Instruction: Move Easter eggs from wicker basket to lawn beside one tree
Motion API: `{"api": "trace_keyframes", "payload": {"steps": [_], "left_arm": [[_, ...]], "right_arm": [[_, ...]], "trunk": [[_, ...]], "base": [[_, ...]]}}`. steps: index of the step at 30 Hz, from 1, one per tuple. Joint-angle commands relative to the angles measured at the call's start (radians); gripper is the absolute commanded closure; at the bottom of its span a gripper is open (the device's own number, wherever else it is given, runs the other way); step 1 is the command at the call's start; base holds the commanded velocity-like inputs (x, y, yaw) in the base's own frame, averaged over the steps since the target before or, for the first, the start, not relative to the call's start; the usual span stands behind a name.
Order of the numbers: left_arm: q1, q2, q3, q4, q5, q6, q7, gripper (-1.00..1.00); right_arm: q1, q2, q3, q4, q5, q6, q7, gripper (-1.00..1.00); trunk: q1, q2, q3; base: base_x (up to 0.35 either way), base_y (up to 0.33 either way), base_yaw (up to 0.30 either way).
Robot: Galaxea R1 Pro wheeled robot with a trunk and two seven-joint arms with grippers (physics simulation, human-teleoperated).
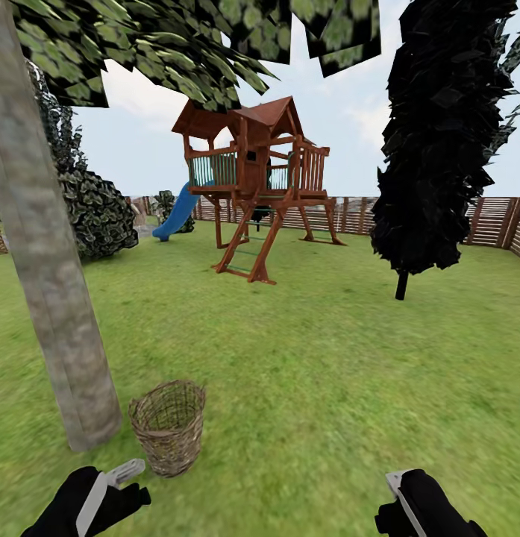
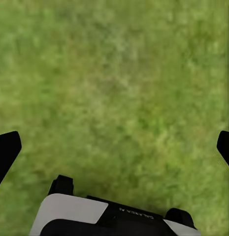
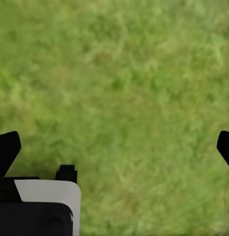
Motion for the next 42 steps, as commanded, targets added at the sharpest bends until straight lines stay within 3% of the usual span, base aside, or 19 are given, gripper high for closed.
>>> {"api": "trace_keyframes", "payload": {"steps": [1,24,35,42], "left_arm": [[-0.001,-0.001,0.002,-0.001,0.004,0.005,0.0,-1.0],[-0.001,-0.005,-0.001,0.002,0.001,0.004,0.008,-1.0],[-0.001,-0.007,-0.003,0.003,-0.006,0.006,0.013,-1.0],[-0.001,-0.01,-0.004,0.003,-0.003,0.005,0.013,-1.0]], "right_arm": [[-0.001,-0.001,0.002,-0.001,0.008,0.004,0.009,-1.0],[-0.001,-0.005,0.002,-0.002,0.01,0.004,0.008,-1.0],[-0.001,-0.003,0.003,-0.001,0.01,0.004,0.007,-1.0],[-0.001,-0.005,0.002,-0.001,0.006,0.004,0.008,-1.0]], "trunk": [[-0.003,0.006,0.002],[-0.092,0.167,0.074],[-0.134,0.244,0.108],[-0.161,0.293,0.13]], "base": [[0.294,-0.001,0.0],[0.328,0.0,0.009],[0.033,0.0,0.237],[0.015,0.0,0.038]]}}
